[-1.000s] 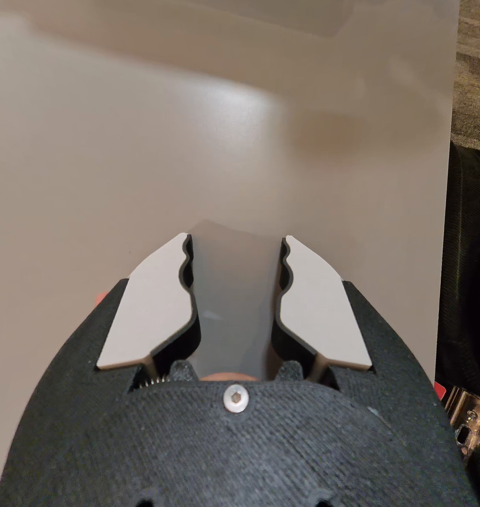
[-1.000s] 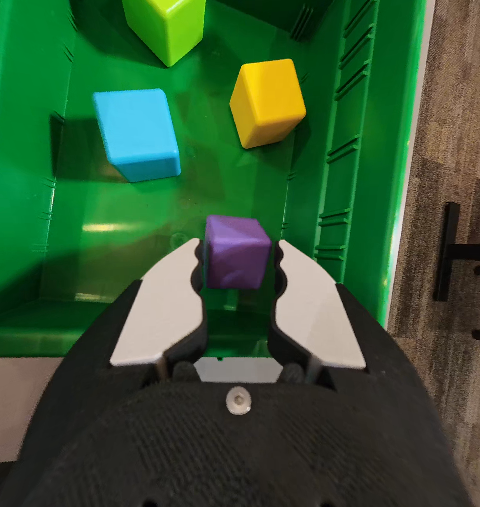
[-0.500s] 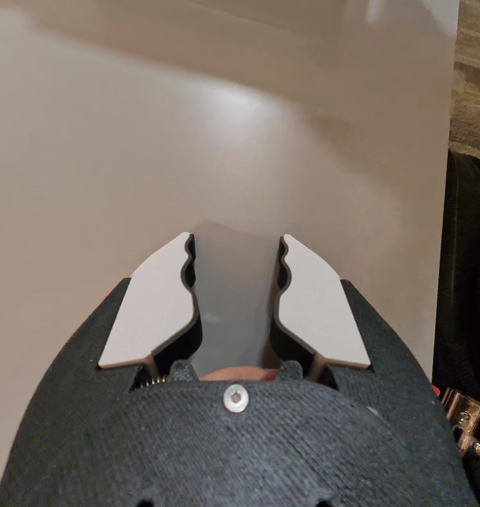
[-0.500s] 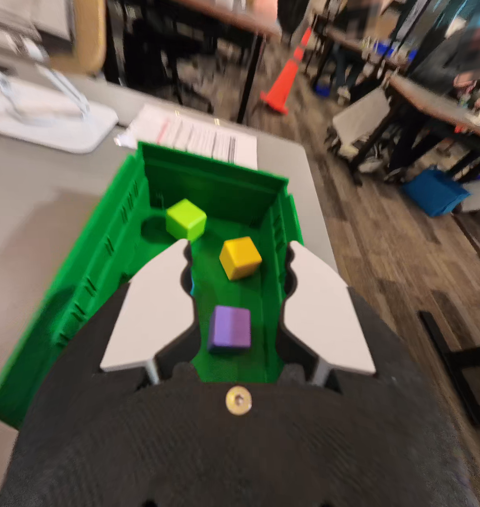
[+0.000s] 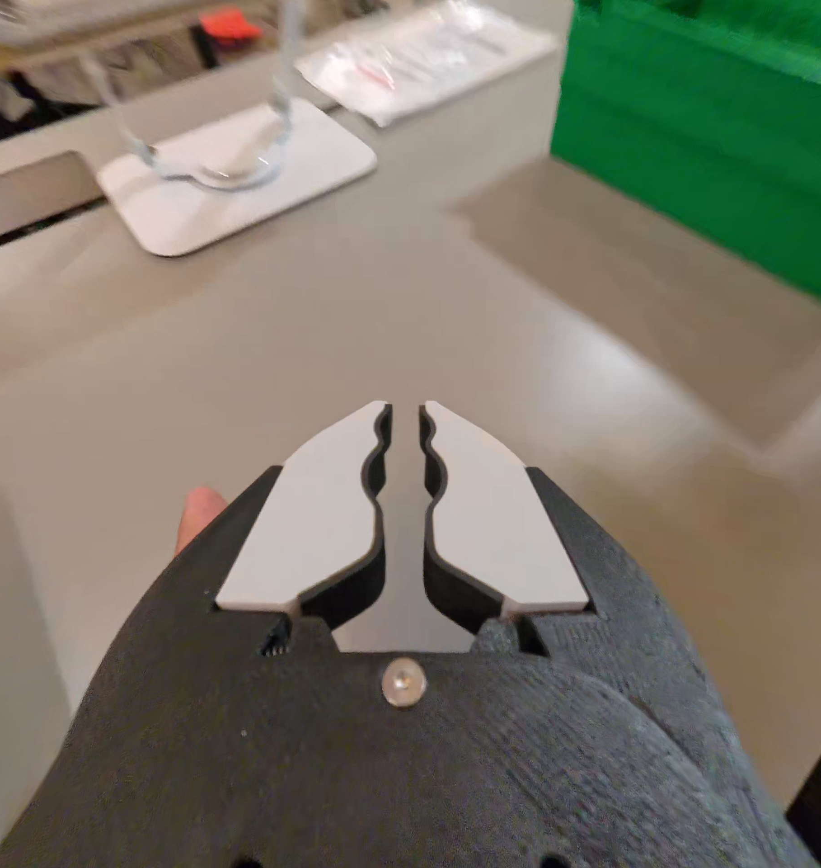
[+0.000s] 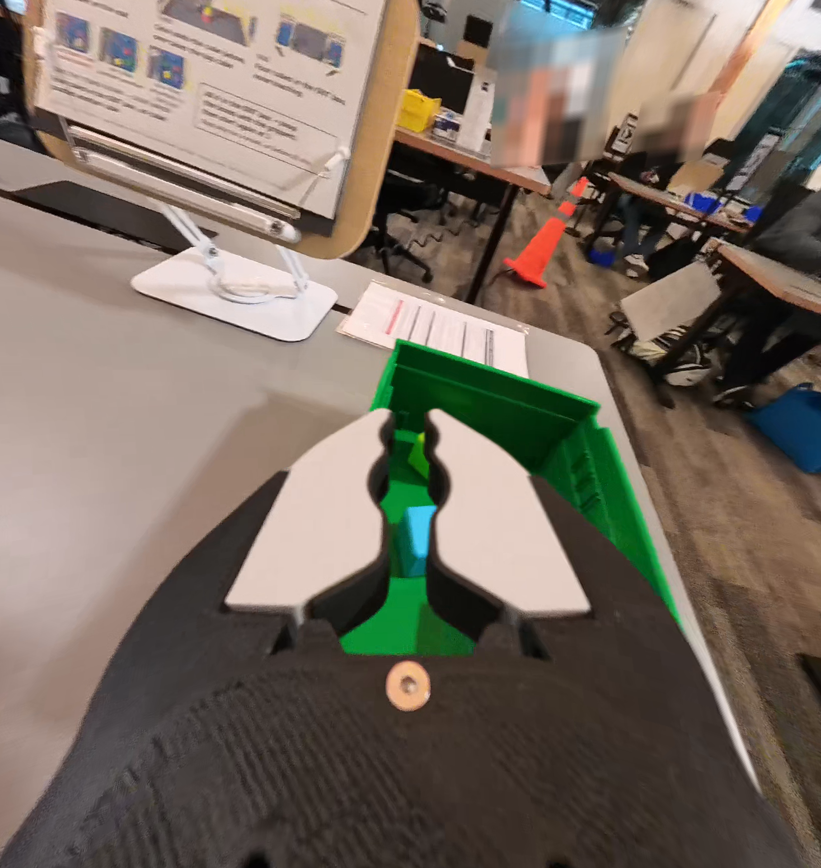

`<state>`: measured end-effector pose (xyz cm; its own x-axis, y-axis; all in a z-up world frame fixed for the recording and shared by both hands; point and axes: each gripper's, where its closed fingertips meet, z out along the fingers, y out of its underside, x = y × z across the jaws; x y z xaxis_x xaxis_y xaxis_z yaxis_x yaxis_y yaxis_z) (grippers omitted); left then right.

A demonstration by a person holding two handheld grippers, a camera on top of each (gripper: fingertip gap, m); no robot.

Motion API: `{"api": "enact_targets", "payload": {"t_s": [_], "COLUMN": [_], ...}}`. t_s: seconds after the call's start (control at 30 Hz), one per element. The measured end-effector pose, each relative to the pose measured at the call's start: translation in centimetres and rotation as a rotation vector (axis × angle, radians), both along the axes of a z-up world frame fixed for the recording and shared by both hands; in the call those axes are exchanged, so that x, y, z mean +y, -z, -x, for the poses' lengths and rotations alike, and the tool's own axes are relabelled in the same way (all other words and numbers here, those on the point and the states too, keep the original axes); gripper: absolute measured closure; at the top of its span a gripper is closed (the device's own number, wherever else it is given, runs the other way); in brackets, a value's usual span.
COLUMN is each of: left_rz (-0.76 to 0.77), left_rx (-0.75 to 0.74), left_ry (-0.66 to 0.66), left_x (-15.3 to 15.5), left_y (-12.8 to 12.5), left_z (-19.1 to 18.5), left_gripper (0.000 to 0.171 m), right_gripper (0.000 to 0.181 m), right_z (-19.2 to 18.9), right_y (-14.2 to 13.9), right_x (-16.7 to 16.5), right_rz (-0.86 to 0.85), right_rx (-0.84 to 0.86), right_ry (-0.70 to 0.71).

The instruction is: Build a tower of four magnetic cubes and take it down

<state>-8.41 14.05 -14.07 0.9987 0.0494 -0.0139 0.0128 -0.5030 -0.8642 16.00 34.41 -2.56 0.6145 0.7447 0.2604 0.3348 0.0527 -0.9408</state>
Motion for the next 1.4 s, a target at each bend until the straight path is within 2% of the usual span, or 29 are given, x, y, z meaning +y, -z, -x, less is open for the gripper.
{"api": "enact_targets", "payload": {"t_s": [0.07,0.13,0.23,0.3,0.33,0.4,0.47,0.6,0.67,0.77,0.9,0.97,1.07,1.13,1.23,1.3,1.4], "left_rz": [-0.081,-0.115,-0.157,-0.194,-0.204,-0.201,-0.196,-0.213,-0.199,-0.173,-0.203,-0.221,-0.230,-0.235,-0.247,-0.248,-0.236], "left_rx": [-0.026,-0.010,0.022,0.045,0.056,0.078,0.070,0.064,0.079,0.099,0.062,0.039,0.036,0.055,0.055,0.038,0.019], "left_ry": [-0.091,-0.163,-0.263,-0.345,-0.391,-0.454,-0.454,-0.416,-0.402,-0.401,-0.396,-0.394,-0.385,-0.387,-0.387,-0.381,-0.370], "left_x": [-1.4,-3.8,-8.3,-11.1,-12.3,-14.1,-14.6,-13.7,-13.2,-12.7,-12.4,-12.4,-12.4,-12.4,-12.4,-12.2,-11.9], "left_y": [-2.1,-3.2,-4.0,-4.2,-4.2,-3.7,-3.5,-3.4,-2.7,-1.7,-1.9,-2.1,-2.3,-2.4,-2.6,-2.5,-2.1], "left_z": [1.1,2.2,3.4,4.2,4.6,5.0,4.7,3.8,3.6,4.0,4.2,4.3,4.5,4.9,5.3,5.4,5.5], "left_gripper": [0.151,0.154,0.164,0.168,0.167,0.163,0.156,0.142,0.137,0.133,0.129,0.127,0.123,0.122,0.120,0.118,0.116], "right_gripper": [0.180,0.173,0.171,0.172,0.181,0.181,0.181,0.181,0.181,0.181,0.181,0.181,0.181,0.181,0.181,0.181,0.181], "right_z": [1.1,3.0,7.0,8.6,9.1,9.7,9.6,8.8,8.4,8.2,8.1,7.8,8.4,8.8,8.2,7.1,6.9], "right_y": [0.3,1.6,5.4,7.8,8.6,9.6,10.7,11.0,10.5,10.6,9.7,8.9,8.3,9.2,10.9,10.6,9.7], "right_x": [-1.5,-4.0,-10.7,-14.7,-16.3,-19.2,-20.3,-19.2,-17.1,-13.4,-10.5,-10.1,-11.1,-11.4,-10.3,-9.0,-9.0], "right_rz": [-0.010,0.042,0.257,0.395,0.429,0.444,0.437,0.465,0.445,0.370,0.360,0.256,0.184,0.192,0.155,0.095,0.089], "right_rx": [0.003,0.033,0.101,0.084,0.067,0.033,-0.023,0.023,0.064,0.026,0.117,0.108,0.086,0.035,-0.071,-0.052,-0.008], "right_ry": [-0.039,-0.083,-0.231,-0.282,-0.304,-0.373,-0.383,-0.342,-0.300,-0.232,-0.141,-0.106,-0.150,-0.163,-0.090,0.011,-0.013]}}
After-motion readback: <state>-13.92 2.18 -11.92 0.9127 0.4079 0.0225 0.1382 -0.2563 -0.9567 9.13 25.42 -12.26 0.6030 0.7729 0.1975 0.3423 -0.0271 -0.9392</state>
